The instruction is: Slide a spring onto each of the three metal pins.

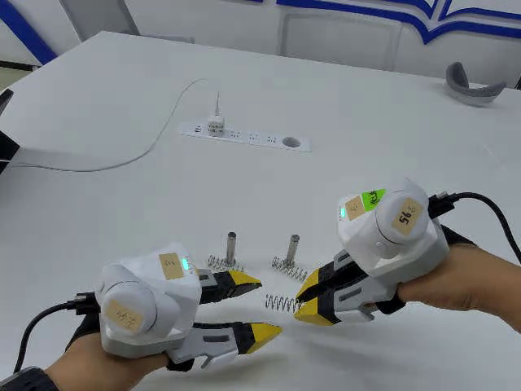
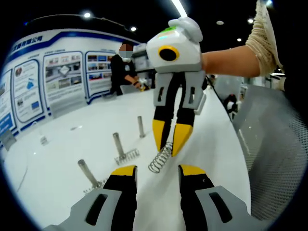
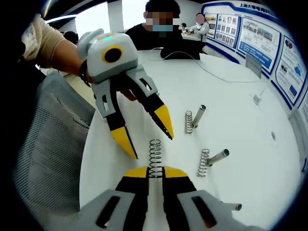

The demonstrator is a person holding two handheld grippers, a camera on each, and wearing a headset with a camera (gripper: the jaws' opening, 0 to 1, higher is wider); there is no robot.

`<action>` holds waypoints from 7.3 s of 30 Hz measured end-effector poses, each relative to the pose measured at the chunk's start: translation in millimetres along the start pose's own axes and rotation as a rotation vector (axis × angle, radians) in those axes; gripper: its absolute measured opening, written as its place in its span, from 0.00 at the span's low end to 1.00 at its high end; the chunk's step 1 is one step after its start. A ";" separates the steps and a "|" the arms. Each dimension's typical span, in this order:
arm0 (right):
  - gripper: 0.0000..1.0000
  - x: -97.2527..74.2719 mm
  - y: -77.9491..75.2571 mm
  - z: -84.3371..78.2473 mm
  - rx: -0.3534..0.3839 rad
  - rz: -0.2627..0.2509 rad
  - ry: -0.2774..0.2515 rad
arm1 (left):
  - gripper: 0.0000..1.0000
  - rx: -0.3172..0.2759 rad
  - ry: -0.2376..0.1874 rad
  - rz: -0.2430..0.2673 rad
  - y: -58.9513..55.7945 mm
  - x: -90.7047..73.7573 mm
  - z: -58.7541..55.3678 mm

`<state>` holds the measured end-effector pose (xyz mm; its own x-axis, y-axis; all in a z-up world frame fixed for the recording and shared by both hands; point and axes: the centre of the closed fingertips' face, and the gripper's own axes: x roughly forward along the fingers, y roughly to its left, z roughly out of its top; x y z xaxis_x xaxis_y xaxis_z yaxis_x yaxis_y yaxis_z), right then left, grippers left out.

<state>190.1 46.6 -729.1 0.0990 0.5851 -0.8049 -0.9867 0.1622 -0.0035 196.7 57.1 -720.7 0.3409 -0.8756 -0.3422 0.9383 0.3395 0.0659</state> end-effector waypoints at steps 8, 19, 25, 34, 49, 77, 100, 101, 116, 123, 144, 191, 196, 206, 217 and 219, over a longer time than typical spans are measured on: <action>0.11 0.9 3.9 1.8 -0.026 0.017 0.016 | 0.26 0.044 0.007 -0.020 -5.8 3.4 -0.4; 0.12 1.1 8.3 2.4 -0.041 0.043 0.038 | 0.15 0.076 0.017 -0.026 -7.5 5.6 -4.6; 0.12 -2.0 10.6 5.5 -0.038 0.052 0.035 | 0.13 0.086 0.025 -0.034 -9.1 5.5 -6.4; 0.12 -10.5 13.6 26.8 -0.008 0.057 -0.044 | 0.12 0.078 0.030 -0.036 -10.0 6.0 -9.3; 0.12 -12.4 14.5 47.4 -0.041 0.032 -0.082 | 0.11 0.054 0.003 -0.034 -11.6 8.6 -4.0; 0.13 -0.6 12.7 31.6 -0.089 0.018 0.069 | 0.11 0.056 0.003 -0.034 -12.0 10.4 -0.4; 0.12 -24.0 -8.7 26.0 -0.024 -0.053 0.060 | 0.25 -0.036 -0.029 0.031 6.8 -7.2 -0.2; 0.12 -25.6 -10.1 25.2 -0.021 -0.057 0.061 | 0.26 -0.038 -0.030 0.035 8.2 -8.3 -0.8; 0.12 -56.4 -36.9 10.2 0.029 -0.133 0.073 | 0.38 -0.099 -0.035 0.139 35.4 -33.8 -13.0; 0.12 -73.2 -45.7 2.6 0.058 -0.161 0.080 | 0.42 -0.114 -0.036 0.170 43.9 -39.7 -15.1; 0.12 -105.2 -93.5 -26.5 0.107 -0.255 0.183 | 0.46 -0.132 -0.038 0.206 54.9 -47.8 -13.5; 0.12 -49.1 -107.3 -69.2 0.166 -0.151 0.343 | 0.45 -0.145 -0.024 0.218 55.0 -51.0 -18.9; 0.12 -45.0 -105.8 -73.9 0.177 -0.144 0.349 | 0.45 -0.144 -0.025 0.218 55.0 -50.6 -18.3; 0.12 -39.0 -104.4 -78.4 0.184 -0.147 0.352 | 0.45 -0.144 -0.023 0.215 54.4 -49.3 -18.4; 0.12 -34.2 -105.3 -83.3 0.197 -0.148 0.346 | 0.46 -0.144 -0.022 0.216 54.3 -50.0 -19.2; 0.12 -34.4 -105.9 -83.8 0.195 -0.148 0.347 | 0.46 -0.143 -0.021 0.216 54.5 -50.1 -19.4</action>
<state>280.3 -57.3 -750.8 0.1556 0.2478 -0.9562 -0.9191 0.3910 -0.0482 229.6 126.2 -718.2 0.5353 -0.7836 -0.3152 0.8260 0.5637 0.0015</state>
